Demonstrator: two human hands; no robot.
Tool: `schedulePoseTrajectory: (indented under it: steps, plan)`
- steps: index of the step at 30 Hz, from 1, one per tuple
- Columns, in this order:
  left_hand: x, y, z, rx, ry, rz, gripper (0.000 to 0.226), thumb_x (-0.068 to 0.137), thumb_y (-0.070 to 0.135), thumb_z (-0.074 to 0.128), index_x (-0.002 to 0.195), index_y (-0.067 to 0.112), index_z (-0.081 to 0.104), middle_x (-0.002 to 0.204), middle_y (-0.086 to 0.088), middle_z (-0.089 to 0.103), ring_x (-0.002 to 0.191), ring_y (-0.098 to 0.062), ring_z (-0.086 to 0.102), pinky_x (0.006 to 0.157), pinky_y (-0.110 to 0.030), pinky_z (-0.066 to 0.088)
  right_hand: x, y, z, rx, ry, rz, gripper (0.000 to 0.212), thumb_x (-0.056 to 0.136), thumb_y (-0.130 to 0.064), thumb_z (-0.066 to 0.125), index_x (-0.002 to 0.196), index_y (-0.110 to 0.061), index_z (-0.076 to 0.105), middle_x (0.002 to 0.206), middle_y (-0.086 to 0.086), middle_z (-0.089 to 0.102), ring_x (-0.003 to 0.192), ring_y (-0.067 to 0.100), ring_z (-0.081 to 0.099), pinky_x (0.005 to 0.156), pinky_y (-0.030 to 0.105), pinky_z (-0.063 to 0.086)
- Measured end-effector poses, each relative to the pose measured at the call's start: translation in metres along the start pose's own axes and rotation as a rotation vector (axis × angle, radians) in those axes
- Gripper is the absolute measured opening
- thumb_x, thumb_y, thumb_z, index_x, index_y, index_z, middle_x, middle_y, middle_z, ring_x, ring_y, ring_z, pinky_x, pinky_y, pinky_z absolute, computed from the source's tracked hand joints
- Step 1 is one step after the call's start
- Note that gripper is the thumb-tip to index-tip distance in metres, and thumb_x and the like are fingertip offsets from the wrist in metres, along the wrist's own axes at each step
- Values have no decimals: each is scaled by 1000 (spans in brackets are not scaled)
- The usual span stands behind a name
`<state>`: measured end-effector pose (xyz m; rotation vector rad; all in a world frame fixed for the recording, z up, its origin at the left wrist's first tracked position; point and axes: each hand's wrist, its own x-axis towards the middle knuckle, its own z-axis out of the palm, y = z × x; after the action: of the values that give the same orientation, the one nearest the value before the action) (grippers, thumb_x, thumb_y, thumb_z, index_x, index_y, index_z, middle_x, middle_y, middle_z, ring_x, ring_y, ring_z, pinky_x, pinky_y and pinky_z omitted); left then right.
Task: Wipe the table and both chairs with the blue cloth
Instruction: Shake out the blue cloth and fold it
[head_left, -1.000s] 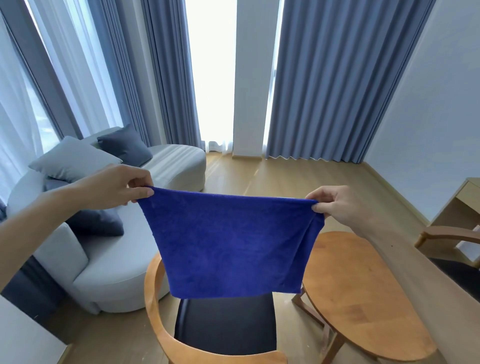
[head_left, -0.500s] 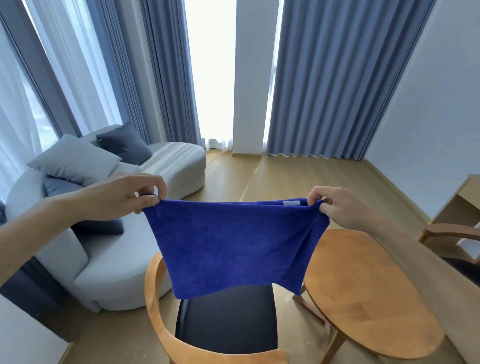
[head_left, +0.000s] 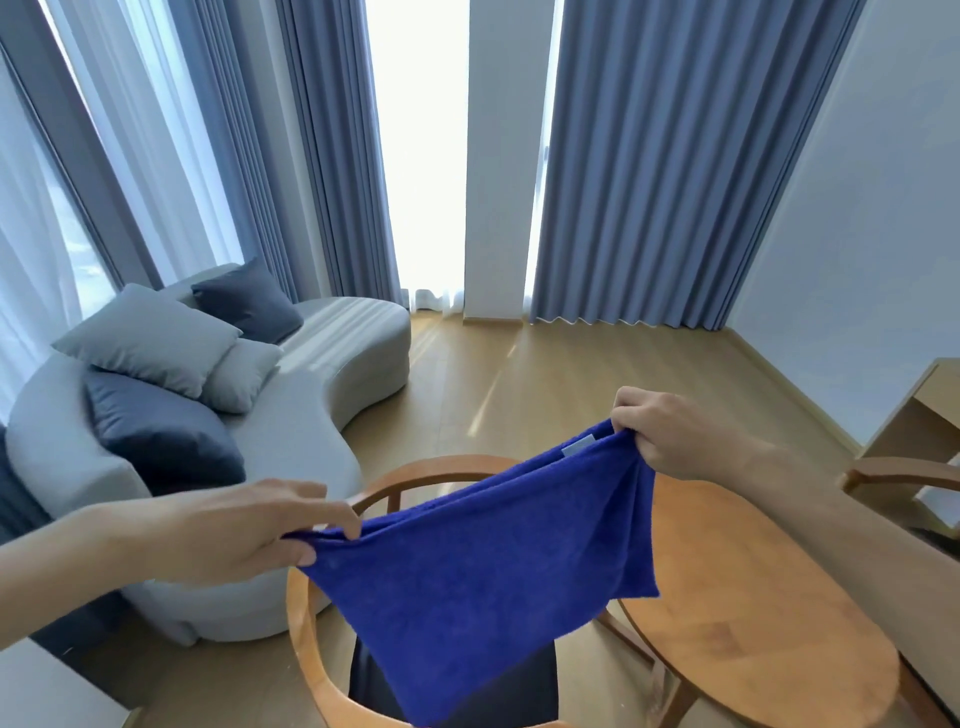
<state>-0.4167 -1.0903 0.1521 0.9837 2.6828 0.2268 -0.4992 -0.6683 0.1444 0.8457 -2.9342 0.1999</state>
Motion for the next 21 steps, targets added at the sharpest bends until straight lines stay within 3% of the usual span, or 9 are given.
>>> schedulePoseTrajectory:
  steps: [1, 2, 4, 6, 9, 12, 16, 21]
  plan:
    - [-1, 1, 2, 2, -20, 33, 12, 85, 69, 34, 91, 75, 43, 110, 9, 49, 91, 8, 42, 75, -1, 27, -1, 0, 2, 1, 1, -8, 29, 83, 10, 38, 75, -15, 52, 92, -6, 47, 73, 23, 50, 59, 20, 34]
    - [0, 0, 7, 42, -34, 78, 22, 88, 67, 35, 103, 61, 51, 110, 7, 48, 89, 8, 42, 75, -1, 27, -2, 1, 3, 7, -1, -12, 31, 83, 10, 38, 78, -13, 58, 93, -6, 47, 74, 22, 50, 62, 24, 36]
    - [0, 0, 16, 90, -119, 47, 25, 99, 44, 40, 117, 37, 57, 115, 13, 46, 81, 15, 37, 75, -1, 27, -3, 1, 3, 8, -26, -17, 36, 84, 9, 37, 87, -13, 65, 94, -7, 47, 76, 21, 51, 65, 27, 40]
    - [-2, 5, 17, 59, -166, 27, 14, 100, 38, 41, 98, 44, 54, 103, 23, 45, 83, 8, 41, 75, -7, 31, -5, 0, 4, 0, -71, -13, 40, 86, 7, 36, 94, -16, 68, 96, -8, 46, 78, 19, 52, 66, 26, 41]
    - [-7, 8, 8, -21, -134, 19, 19, 94, 49, 45, 75, 47, 48, 85, 22, 46, 85, 0, 48, 73, -13, 38, -8, 3, 6, 14, -95, 1, 44, 87, 7, 36, 99, -20, 68, 97, -5, 49, 80, 20, 53, 68, 28, 43]
    - [-11, -1, 1, -65, 50, 53, 21, 86, 67, 45, 71, 53, 50, 88, 24, 51, 77, -7, 52, 64, -15, 41, -10, 5, 8, 79, -90, 52, 42, 82, 11, 34, 86, -16, 65, 94, -1, 52, 79, 23, 53, 67, 34, 45]
    - [-12, -13, -13, 22, 311, 93, 34, 84, 70, 53, 65, 44, 43, 73, 14, 50, 55, -8, 47, 50, -16, 38, -8, 2, 7, 124, -76, 75, 41, 75, 15, 35, 56, -22, 38, 79, -4, 46, 68, 22, 46, 60, 26, 33]
    - [-11, -8, -38, 158, 614, 109, 48, 83, 68, 48, 64, 28, 33, 54, 13, 34, 47, -3, 32, 47, -13, 30, -7, 7, 11, 150, 3, 42, 29, 67, 16, 37, 57, -9, 48, 75, -8, 47, 65, 22, 47, 56, 26, 35]
